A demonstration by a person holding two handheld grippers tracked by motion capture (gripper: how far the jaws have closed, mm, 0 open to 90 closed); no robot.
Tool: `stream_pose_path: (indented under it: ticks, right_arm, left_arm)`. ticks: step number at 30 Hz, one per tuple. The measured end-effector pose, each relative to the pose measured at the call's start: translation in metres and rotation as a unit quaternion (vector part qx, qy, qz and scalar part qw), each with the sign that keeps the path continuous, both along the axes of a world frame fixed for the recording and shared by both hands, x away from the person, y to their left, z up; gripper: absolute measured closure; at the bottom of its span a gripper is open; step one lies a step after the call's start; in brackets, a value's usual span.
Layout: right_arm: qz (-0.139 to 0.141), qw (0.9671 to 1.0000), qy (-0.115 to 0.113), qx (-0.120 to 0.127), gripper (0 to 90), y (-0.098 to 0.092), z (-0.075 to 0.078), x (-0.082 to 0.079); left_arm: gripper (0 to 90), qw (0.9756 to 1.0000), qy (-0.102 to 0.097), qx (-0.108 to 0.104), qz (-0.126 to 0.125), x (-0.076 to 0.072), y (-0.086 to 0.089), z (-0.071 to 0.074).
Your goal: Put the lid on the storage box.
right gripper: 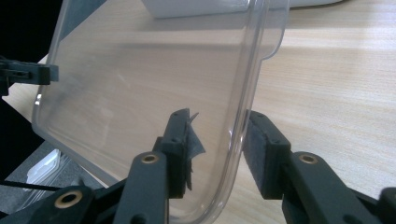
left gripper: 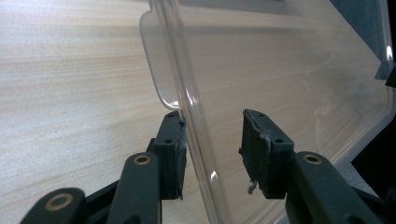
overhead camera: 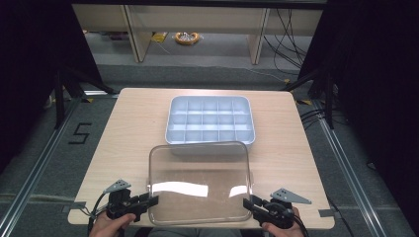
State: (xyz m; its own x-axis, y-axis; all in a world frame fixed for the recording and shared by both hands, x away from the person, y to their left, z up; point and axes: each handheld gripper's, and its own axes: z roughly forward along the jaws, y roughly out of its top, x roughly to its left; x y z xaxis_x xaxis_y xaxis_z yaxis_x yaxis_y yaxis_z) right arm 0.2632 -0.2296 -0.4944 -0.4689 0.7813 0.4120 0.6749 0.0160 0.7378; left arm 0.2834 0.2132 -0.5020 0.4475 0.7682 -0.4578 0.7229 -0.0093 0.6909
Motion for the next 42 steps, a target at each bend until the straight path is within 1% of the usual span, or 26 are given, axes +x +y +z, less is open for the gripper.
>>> stream_pose_path:
  ticks: [4, 6, 7, 9, 10, 11, 12, 13, 15, 16, 18, 20, 22, 23, 25, 26, 28, 29, 30, 31, 32, 33, 38, 40, 41, 42]
  right_arm:
    - [-0.005, 0.9998, -0.012, -0.012, 62.0, -0.002, -0.001, 0.004]
    - [-0.011, 0.9999, 0.001, -0.003, 61.9, 0.000, 0.002, 0.003]
    - [-0.001, 0.9999, -0.015, -0.007, 61.9, -0.003, 0.003, 0.006]
    - [-0.003, 0.9998, -0.018, -0.010, 61.9, -0.002, 0.006, 0.007]
    - [-0.017, 0.9998, -0.008, -0.010, 62.0, 0.000, 0.008, 0.008]
    - [-0.008, 0.9995, -0.026, -0.016, 62.0, -0.003, 0.008, 0.011]
    - [-0.008, 0.9995, -0.026, -0.016, 62.0, -0.003, 0.008, 0.011]
    - [-0.019, 0.9997, -0.011, -0.014, 62.0, -0.002, 0.011, 0.011]
    - [-0.021, 0.9996, -0.017, -0.007, 62.0, -0.003, 0.014, 0.016]
    - [-0.020, 0.9990, -0.036, -0.018, 61.9, -0.006, 0.014, 0.022]
    - [-0.028, 0.9989, -0.031, -0.019, 61.7, -0.006, 0.017, 0.027]
    - [-0.024, 0.9985, -0.043, -0.021, 61.6, -0.008, 0.018, 0.033]
    - [-0.028, 0.9987, -0.039, -0.019, 61.5, -0.009, 0.021, 0.035]
    - [-0.028, 0.9982, -0.049, -0.020, 61.5, -0.010, 0.024, 0.041]
    - [-0.040, 0.9982, -0.042, -0.015, 61.5, -0.009, 0.029, 0.043]
    - [-0.032, 0.9976, -0.057, -0.023, 61.5, -0.011, 0.030, 0.048]
    - [-0.039, 0.9975, -0.052, -0.027, 61.6, -0.011, 0.033, 0.049]
    - [-0.037, 0.9968, -0.065, -0.028, 61.5, -0.011, 0.034, 0.054]
    - [-0.045, 0.9973, -0.054, -0.023, 61.0, -0.011, 0.039, 0.058]
    - [-0.045, 0.9973, -0.054, -0.023, 61.0, -0.011, 0.039, 0.058]
    - [-0.041, 0.9968, -0.065, -0.023, 60.7, -0.012, 0.040, 0.065]
    - [-0.044, 0.9964, -0.066, -0.030, 60.3, -0.012, 0.041, 0.068]
    - [-0.053, 0.9961, -0.068, -0.020, 60.0, -0.009, 0.048, 0.084]
    - [-0.055, 0.9953, -0.077, -0.019, 59.9, -0.008, 0.054, 0.093]
    - [-0.063, 0.9957, -0.066, -0.015, 59.7, -0.005, 0.057, 0.094]
    - [-0.063, 0.9957, -0.066, -0.015, 59.7, -0.005, 0.057, 0.094]
  left_arm:
    - [58.6, 0.9999, -0.013, -0.002, -0.003, 0.002, -0.001, 0.005]
    - [58.7, 0.9998, -0.018, 0.001, -0.003, 0.003, -0.001, 0.007]
    - [58.7, 0.9997, -0.023, 0.003, -0.003, 0.004, -0.002, 0.009]
    - [58.7, 0.9996, -0.027, 0.004, 0.000, 0.004, -0.003, 0.011]
    - [58.7, 0.9993, -0.037, 0.008, -0.002, 0.007, -0.005, 0.014]
    - [58.7, 0.9991, -0.041, 0.013, -0.001, 0.009, -0.006, 0.015]
    - [58.7, 0.9991, -0.041, 0.013, -0.001, 0.009, -0.006, 0.015]
    - [58.7, 0.9990, -0.042, 0.013, -0.004, 0.012, -0.006, 0.016]
    - [58.5, 0.9991, -0.041, 0.015, -0.006, 0.018, -0.008, 0.018]
    - [58.4, 0.9990, -0.041, 0.017, -0.006, 0.021, -0.010, 0.019]
    - [58.2, 0.9988, -0.044, 0.020, -0.007, 0.028, -0.012, 0.022]
    - [58.0, 0.9985, -0.049, 0.023, -0.004, 0.036, -0.016, 0.025]
    - [57.6, 0.9985, -0.049, 0.024, -0.008, 0.039, -0.017, 0.026]
    - [57.5, 0.9983, -0.052, 0.024, -0.008, 0.045, -0.019, 0.029]
    - [57.4, 0.9982, -0.054, 0.024, -0.008, 0.048, -0.020, 0.031]
    - [57.5, 0.9979, -0.058, 0.026, -0.004, 0.055, -0.021, 0.035]
    - [57.4, 0.9979, -0.061, 0.022, -0.002, 0.058, -0.023, 0.037]
    - [57.4, 0.9975, -0.065, 0.029, -0.004, 0.062, -0.023, 0.040]
    - [57.5, 0.9973, -0.069, 0.026, 0.000, 0.065, -0.024, 0.042]
    - [57.5, 0.9974, -0.069, 0.023, 0.000, 0.069, -0.025, 0.045]
    - [57.5, 0.9971, -0.072, 0.025, -0.001, 0.073, -0.025, 0.048]
    - [57.5, 0.9968, -0.076, 0.027, 0.005, 0.076, -0.026, 0.050]
    - [57.7, 0.9960, -0.084, 0.025, 0.015, 0.093, -0.027, 0.061]
    - [57.6, 0.9961, -0.084, 0.014, 0.024, 0.102, -0.026, 0.065]
    - [57.5, 0.9961, -0.084, 0.013, 0.027, 0.105, -0.026, 0.065]
    - [57.5, 0.9961, -0.084, 0.013, 0.027, 0.105, -0.026, 0.065]
